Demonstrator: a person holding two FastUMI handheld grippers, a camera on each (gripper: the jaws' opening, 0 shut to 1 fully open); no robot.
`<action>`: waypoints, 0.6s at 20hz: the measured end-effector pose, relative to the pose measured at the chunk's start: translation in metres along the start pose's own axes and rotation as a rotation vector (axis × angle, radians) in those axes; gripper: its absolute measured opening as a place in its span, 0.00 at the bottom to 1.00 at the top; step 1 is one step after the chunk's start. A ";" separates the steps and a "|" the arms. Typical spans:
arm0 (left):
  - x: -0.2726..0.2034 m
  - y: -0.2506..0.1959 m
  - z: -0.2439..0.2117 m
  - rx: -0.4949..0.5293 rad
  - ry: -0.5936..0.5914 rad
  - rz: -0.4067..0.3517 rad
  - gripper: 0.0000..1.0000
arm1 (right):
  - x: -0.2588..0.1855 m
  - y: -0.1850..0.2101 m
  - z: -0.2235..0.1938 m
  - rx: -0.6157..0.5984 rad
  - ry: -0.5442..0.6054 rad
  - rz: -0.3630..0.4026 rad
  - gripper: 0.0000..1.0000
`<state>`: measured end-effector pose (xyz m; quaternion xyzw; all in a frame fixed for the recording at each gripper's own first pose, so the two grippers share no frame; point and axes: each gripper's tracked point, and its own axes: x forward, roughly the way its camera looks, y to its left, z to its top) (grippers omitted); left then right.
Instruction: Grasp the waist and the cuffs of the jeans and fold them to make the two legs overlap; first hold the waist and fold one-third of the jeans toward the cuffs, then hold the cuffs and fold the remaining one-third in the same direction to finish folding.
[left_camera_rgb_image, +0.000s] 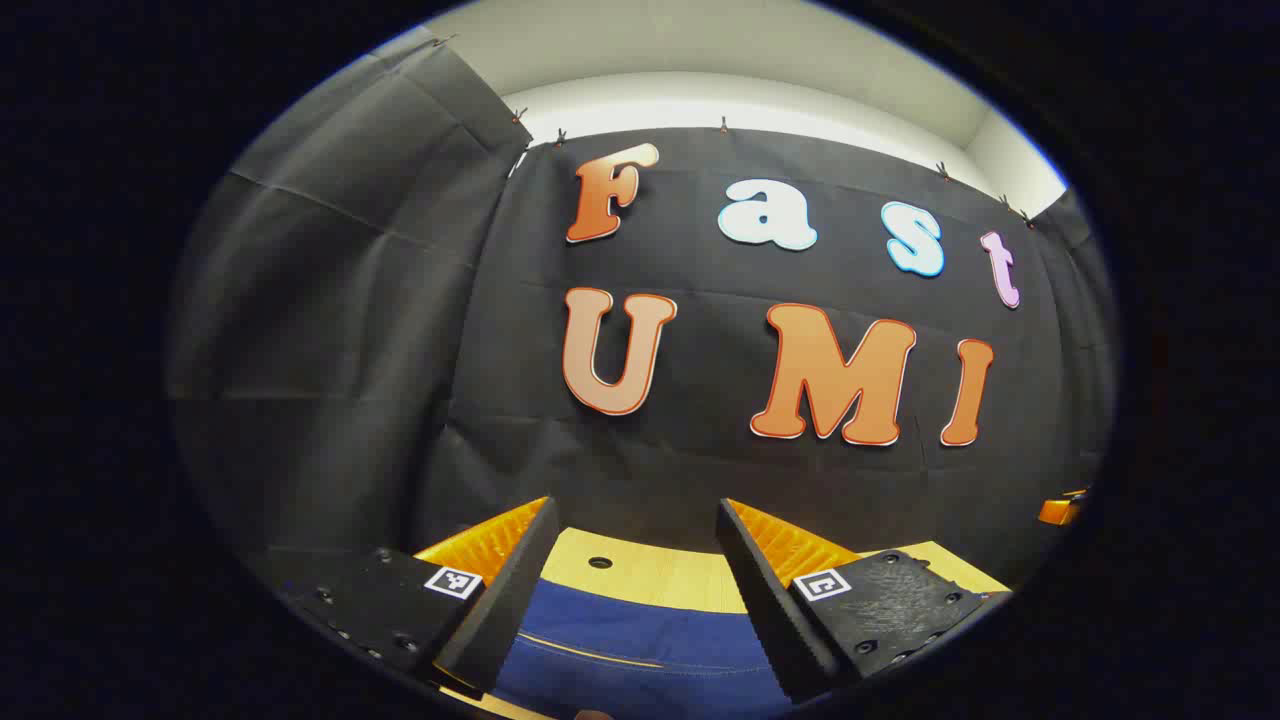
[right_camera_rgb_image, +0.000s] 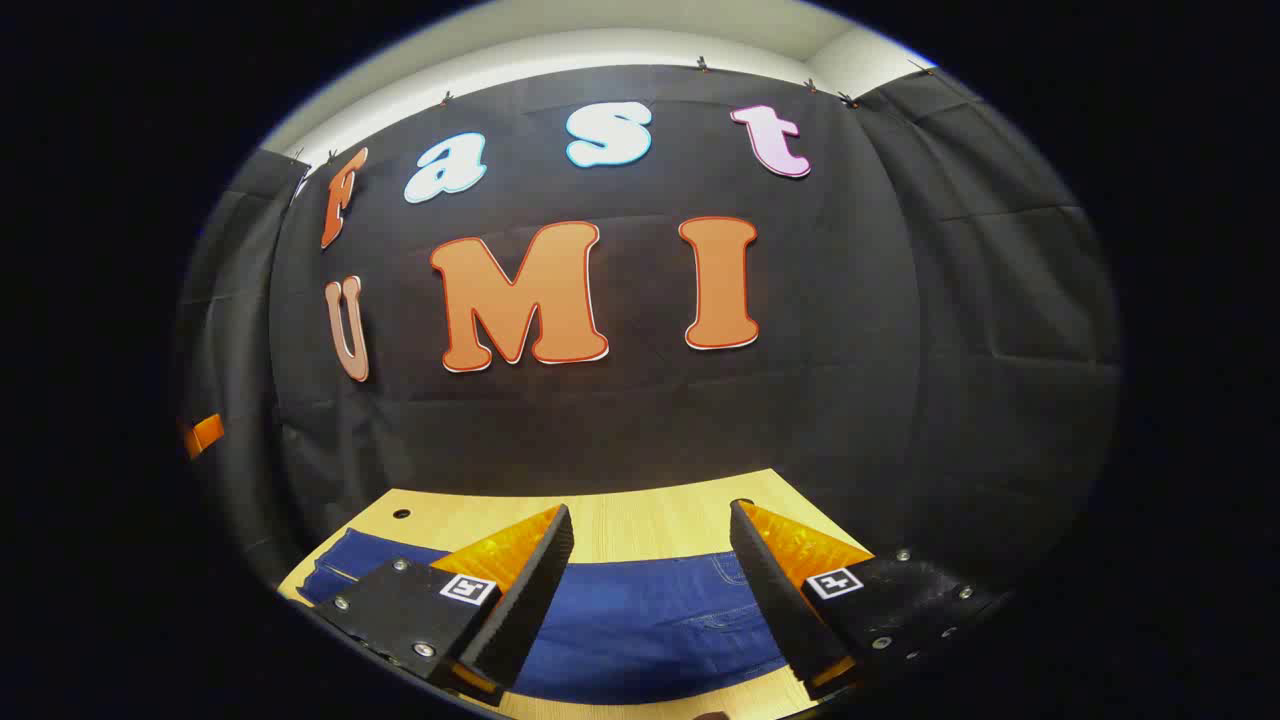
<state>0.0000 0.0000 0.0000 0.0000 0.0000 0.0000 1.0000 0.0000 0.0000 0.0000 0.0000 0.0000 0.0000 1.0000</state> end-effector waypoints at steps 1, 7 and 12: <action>-0.003 0.003 0.000 0.006 0.001 -0.001 0.97 | -0.001 0.000 0.000 0.003 -0.001 -0.002 0.97; -0.011 0.017 0.000 0.010 0.015 0.012 0.95 | -0.006 0.001 -0.008 -0.007 0.025 0.008 1.00; -0.008 0.021 -0.009 0.017 0.036 0.024 0.95 | -0.005 0.006 -0.014 -0.014 0.037 0.033 0.97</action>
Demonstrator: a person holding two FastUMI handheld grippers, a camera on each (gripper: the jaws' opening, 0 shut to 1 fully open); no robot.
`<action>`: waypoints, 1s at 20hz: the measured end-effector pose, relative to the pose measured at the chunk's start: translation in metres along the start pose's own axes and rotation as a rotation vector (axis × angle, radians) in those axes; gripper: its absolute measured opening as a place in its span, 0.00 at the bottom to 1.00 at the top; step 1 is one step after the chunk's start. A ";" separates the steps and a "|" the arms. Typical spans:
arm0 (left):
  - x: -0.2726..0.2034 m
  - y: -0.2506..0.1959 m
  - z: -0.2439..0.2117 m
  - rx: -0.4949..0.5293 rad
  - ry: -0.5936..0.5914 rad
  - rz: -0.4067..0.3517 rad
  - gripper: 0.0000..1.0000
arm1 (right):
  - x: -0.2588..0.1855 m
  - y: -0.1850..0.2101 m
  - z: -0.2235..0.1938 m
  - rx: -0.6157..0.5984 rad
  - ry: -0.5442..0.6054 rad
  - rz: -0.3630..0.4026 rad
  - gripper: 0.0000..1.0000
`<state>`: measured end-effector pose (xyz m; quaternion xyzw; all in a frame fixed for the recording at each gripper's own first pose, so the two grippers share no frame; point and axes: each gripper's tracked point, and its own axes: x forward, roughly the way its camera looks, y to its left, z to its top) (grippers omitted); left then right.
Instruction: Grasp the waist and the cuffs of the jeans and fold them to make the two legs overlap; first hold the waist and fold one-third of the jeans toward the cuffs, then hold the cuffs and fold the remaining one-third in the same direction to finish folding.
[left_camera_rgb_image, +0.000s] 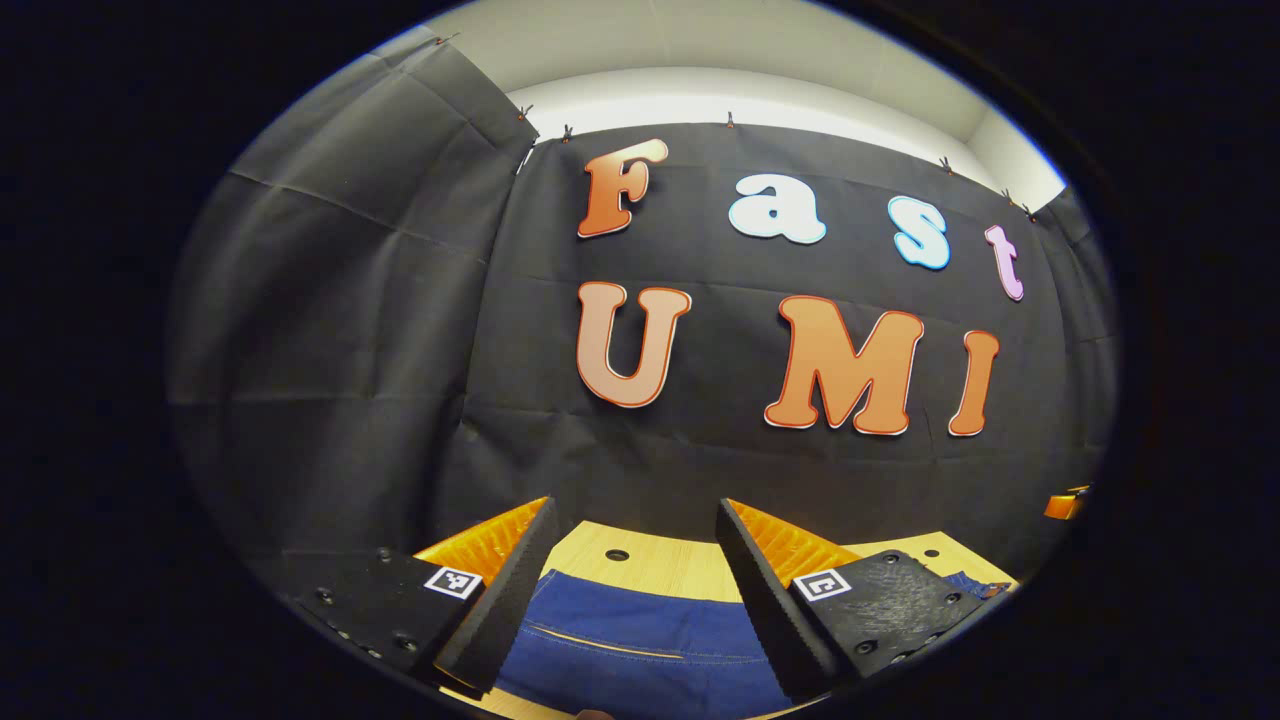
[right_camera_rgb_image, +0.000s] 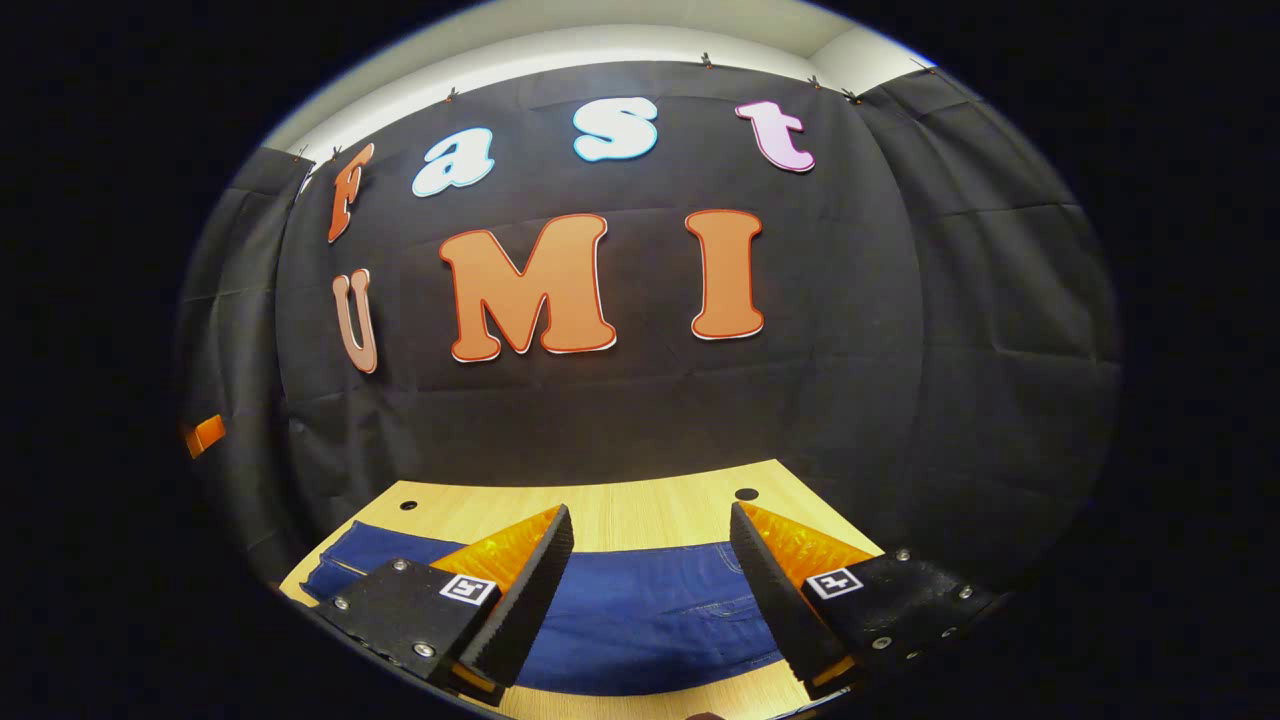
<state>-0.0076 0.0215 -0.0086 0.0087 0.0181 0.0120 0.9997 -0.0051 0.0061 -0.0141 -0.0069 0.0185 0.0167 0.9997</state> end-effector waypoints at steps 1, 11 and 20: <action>0.001 -0.001 -0.001 0.000 0.000 -0.004 0.97 | 0.002 0.002 -0.002 -0.001 0.004 0.004 0.97; 0.000 0.023 -0.006 0.150 -0.020 0.040 0.94 | 0.023 0.032 -0.014 0.012 0.049 0.064 1.00; 0.001 0.016 -0.092 0.518 0.135 -0.078 1.00 | 0.037 0.041 -0.046 0.050 0.148 0.087 0.97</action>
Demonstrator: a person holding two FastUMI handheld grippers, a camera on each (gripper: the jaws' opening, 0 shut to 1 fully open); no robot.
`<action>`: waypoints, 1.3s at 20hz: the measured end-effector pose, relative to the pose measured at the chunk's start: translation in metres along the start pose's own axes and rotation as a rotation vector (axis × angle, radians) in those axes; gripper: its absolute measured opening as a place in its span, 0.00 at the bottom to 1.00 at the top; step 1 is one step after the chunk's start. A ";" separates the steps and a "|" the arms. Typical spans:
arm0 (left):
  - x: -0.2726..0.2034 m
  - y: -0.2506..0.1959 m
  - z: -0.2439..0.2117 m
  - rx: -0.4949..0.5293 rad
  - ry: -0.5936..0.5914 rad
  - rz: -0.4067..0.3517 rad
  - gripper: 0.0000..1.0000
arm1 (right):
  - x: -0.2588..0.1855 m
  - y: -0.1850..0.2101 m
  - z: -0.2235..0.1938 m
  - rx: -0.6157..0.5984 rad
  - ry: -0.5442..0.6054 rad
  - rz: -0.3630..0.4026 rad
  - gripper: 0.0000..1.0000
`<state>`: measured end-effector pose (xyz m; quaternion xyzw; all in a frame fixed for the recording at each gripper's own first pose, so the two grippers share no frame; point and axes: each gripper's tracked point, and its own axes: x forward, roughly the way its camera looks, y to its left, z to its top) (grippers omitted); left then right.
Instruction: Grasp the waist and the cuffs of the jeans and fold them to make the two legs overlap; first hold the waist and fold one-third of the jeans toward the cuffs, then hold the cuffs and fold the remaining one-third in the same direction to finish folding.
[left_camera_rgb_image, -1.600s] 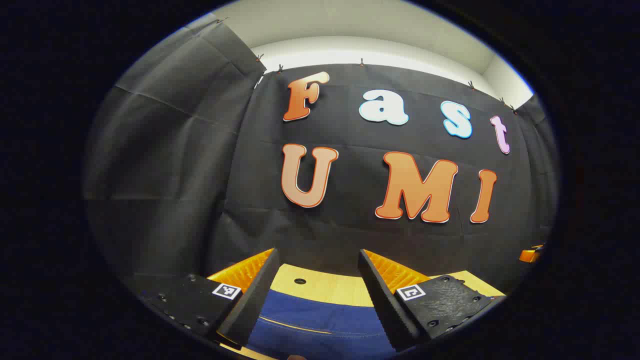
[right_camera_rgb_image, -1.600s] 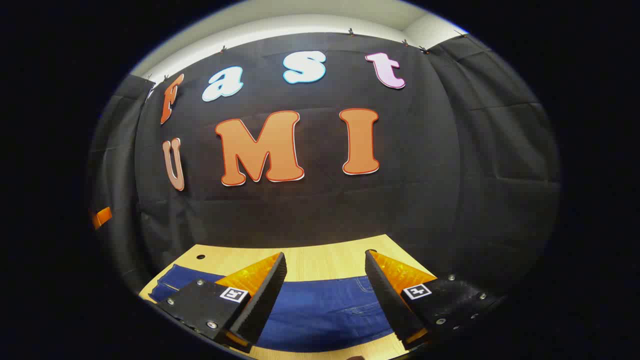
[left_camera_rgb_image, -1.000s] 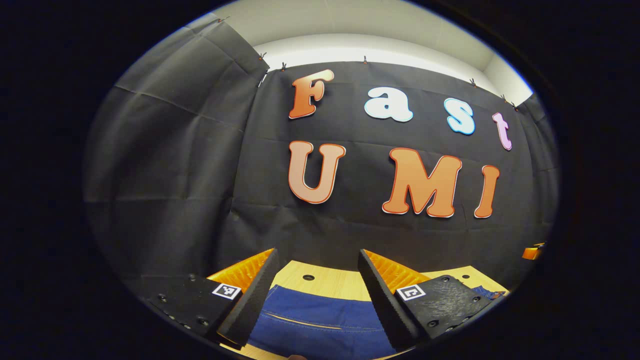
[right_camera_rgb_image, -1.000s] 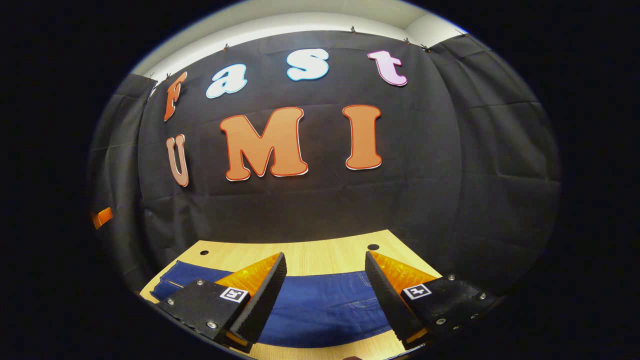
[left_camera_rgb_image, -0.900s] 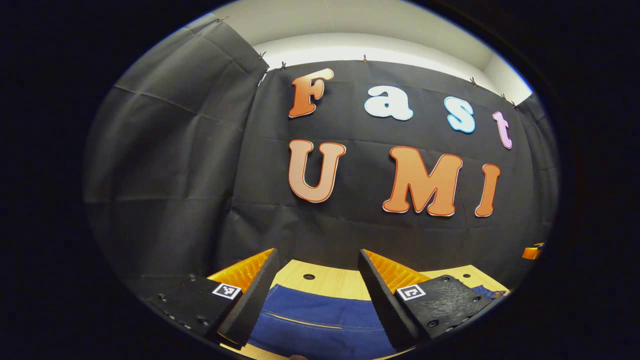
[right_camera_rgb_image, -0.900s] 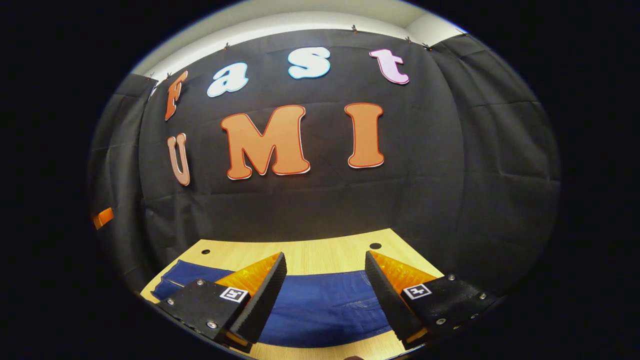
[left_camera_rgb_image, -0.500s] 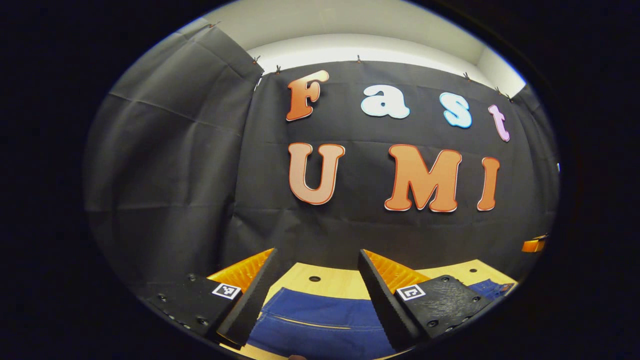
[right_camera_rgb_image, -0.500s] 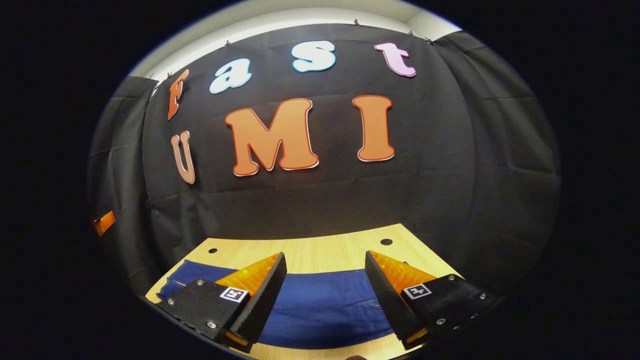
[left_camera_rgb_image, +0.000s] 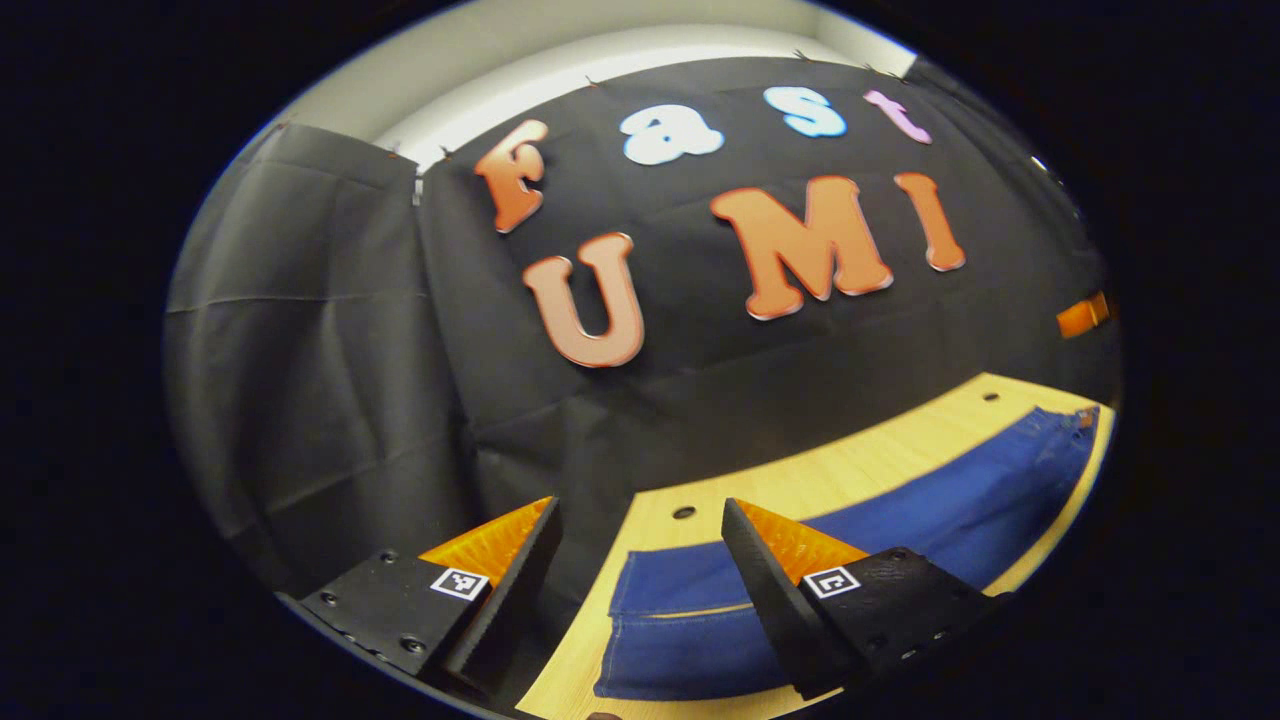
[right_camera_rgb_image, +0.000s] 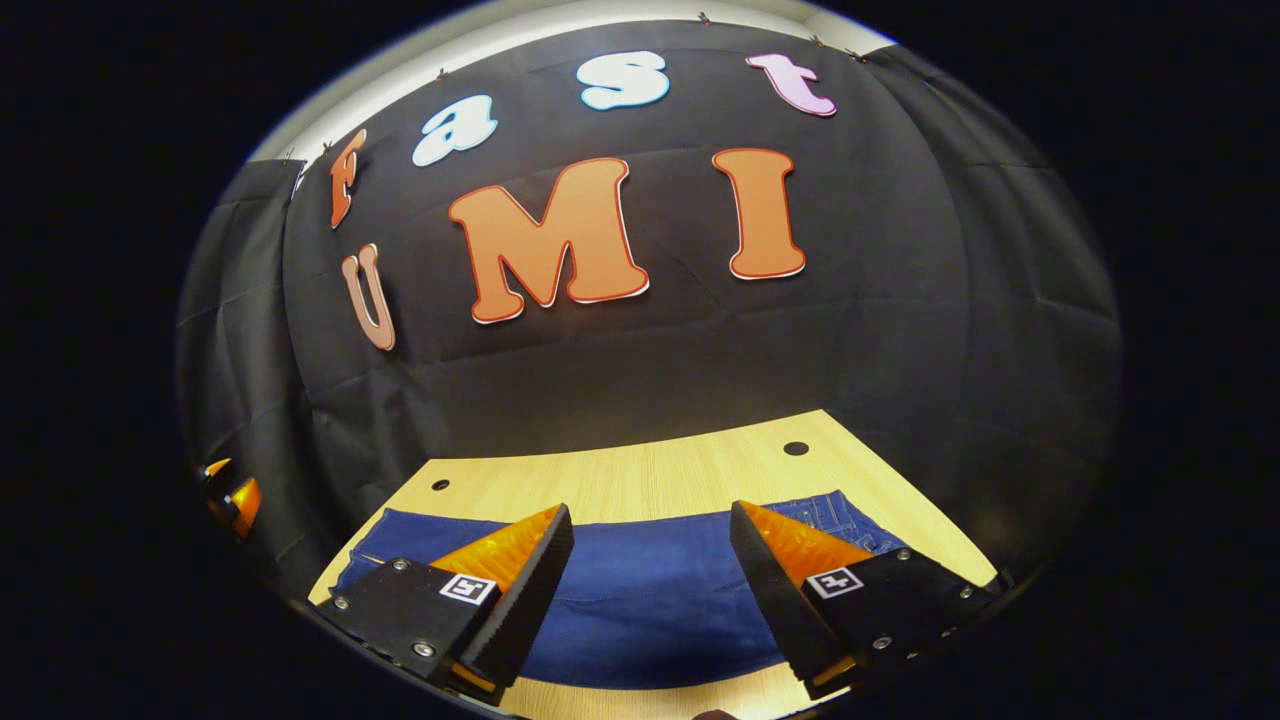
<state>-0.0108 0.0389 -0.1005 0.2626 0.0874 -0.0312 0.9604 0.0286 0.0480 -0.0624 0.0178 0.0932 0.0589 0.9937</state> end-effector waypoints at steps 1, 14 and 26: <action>0.002 -0.001 -0.009 0.077 0.022 -0.013 0.98 | 0.002 0.000 -0.004 -0.011 0.011 0.000 0.97; -0.030 -0.123 -0.235 0.742 0.327 -0.552 0.99 | 0.026 -0.022 -0.078 -0.026 0.171 -0.039 0.97; -0.011 -0.139 -0.279 1.013 0.406 -0.715 0.99 | 0.036 -0.042 -0.106 0.012 0.251 -0.074 0.98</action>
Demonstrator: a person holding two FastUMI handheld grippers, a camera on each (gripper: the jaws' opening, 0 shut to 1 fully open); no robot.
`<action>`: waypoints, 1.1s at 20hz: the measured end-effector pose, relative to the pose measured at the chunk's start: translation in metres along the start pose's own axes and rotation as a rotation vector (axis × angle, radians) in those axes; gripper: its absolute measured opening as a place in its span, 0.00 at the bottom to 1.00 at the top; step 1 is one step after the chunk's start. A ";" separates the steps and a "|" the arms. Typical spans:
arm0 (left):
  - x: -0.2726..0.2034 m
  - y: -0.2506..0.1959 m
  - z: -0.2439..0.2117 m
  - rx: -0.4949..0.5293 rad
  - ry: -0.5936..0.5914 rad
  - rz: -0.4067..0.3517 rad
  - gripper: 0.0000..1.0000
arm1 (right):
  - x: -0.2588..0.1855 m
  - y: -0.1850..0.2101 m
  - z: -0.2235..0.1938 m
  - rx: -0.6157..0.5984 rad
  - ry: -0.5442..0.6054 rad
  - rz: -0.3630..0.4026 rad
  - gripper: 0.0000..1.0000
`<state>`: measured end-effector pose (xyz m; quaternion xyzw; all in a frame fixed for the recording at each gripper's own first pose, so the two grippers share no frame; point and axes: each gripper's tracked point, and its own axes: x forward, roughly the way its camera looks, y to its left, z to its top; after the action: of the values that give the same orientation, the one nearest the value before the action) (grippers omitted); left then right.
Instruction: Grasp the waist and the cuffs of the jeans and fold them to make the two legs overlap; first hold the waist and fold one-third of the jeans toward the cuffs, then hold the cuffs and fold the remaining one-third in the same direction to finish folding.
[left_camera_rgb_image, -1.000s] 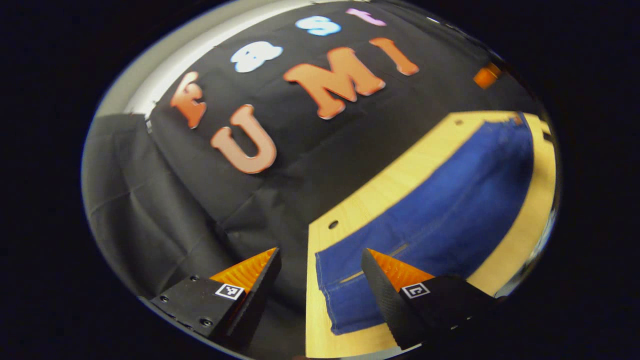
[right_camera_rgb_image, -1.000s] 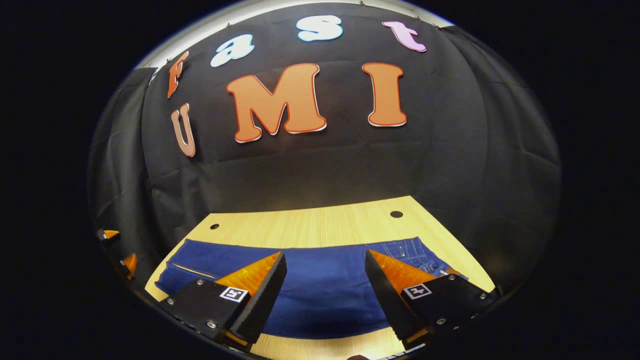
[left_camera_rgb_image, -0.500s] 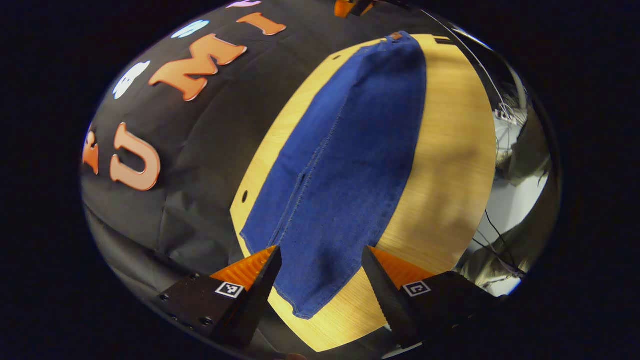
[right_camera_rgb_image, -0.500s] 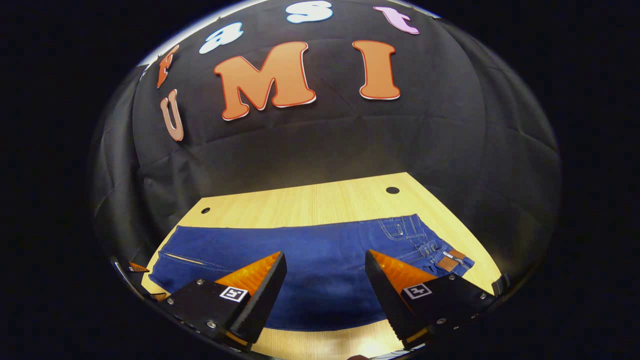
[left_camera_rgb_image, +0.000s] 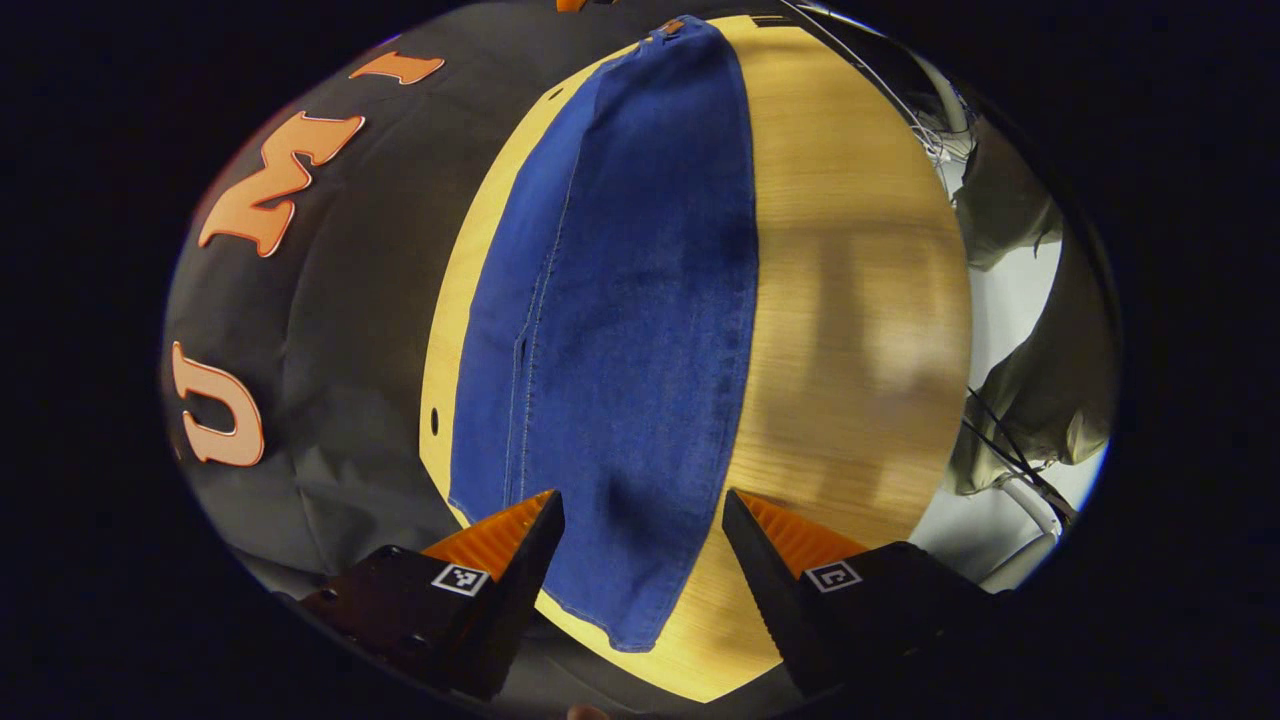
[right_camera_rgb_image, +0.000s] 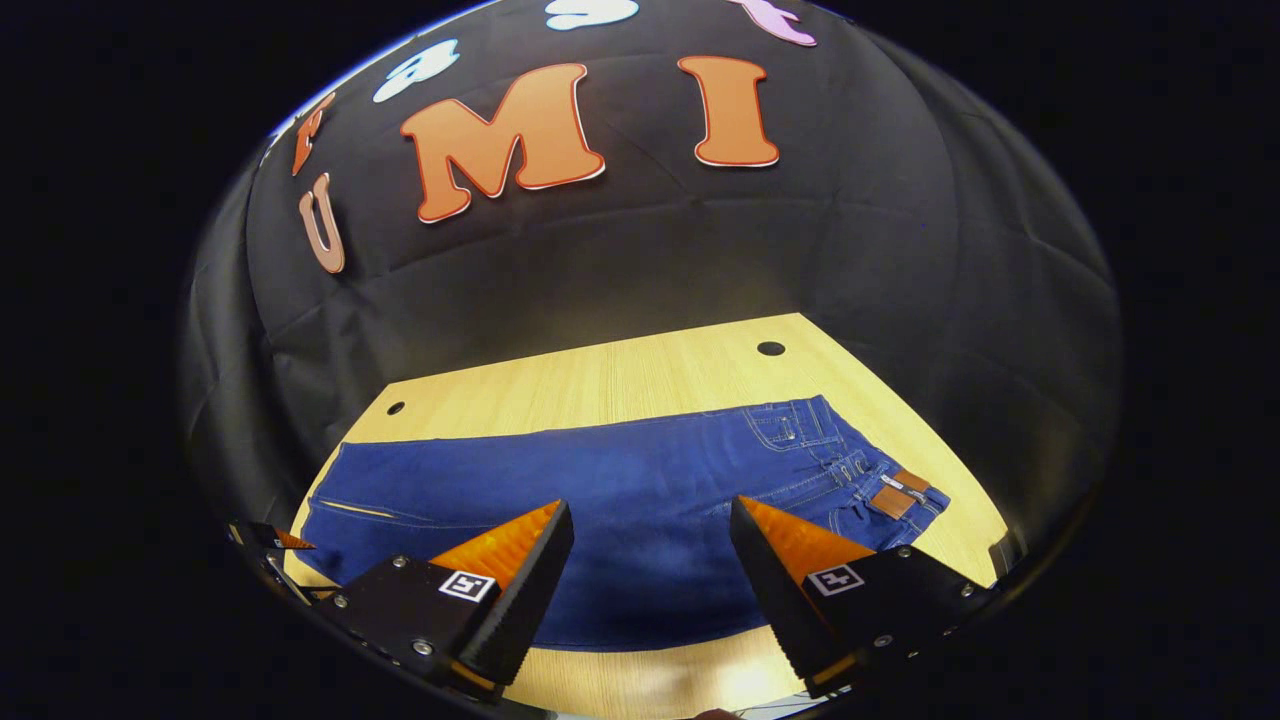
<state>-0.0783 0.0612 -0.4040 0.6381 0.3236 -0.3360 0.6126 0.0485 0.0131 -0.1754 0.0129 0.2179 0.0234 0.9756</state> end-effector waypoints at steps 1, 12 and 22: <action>0.002 0.003 -0.001 -0.004 0.007 0.004 0.97 | -0.001 0.000 0.002 -0.001 -0.001 0.001 0.98; 0.057 0.031 0.009 0.016 0.010 0.026 0.59 | -0.002 0.014 0.007 -0.014 0.000 0.018 0.98; 0.056 0.029 0.010 0.006 0.012 0.021 0.05 | -0.021 -0.033 0.037 -0.405 -0.106 -0.064 0.98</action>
<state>-0.0229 0.0500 -0.4344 0.6453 0.3195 -0.3267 0.6122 0.0466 -0.0214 -0.1347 -0.1894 0.1576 0.0351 0.9685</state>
